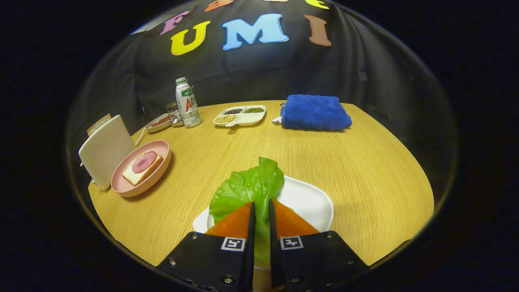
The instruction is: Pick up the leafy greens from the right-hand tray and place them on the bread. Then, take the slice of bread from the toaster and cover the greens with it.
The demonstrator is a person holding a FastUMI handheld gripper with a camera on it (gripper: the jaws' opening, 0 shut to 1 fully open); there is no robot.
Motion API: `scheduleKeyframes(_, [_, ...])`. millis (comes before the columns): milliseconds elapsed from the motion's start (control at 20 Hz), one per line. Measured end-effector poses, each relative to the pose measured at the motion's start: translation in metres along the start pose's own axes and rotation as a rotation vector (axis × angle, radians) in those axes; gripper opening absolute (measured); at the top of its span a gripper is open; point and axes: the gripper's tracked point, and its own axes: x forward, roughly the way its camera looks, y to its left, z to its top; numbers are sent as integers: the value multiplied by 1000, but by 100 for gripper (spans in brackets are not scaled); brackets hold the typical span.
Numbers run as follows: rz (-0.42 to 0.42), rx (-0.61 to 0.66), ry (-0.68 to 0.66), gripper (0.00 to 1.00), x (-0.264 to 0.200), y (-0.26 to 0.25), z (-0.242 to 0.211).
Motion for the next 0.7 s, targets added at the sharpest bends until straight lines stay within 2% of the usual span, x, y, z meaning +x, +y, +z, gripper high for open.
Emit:
scheduleKeyframes(100, [9,47,-33,17,7,-2,7])
scheduleKeyframes(150, [12,82,-35,1,-1,1,3])
scheduleKeyframes(400, [33,114,-44,1,-5,6,13])
scheduleKeyframes(700, [88,79,-129,1,-23,36,56])
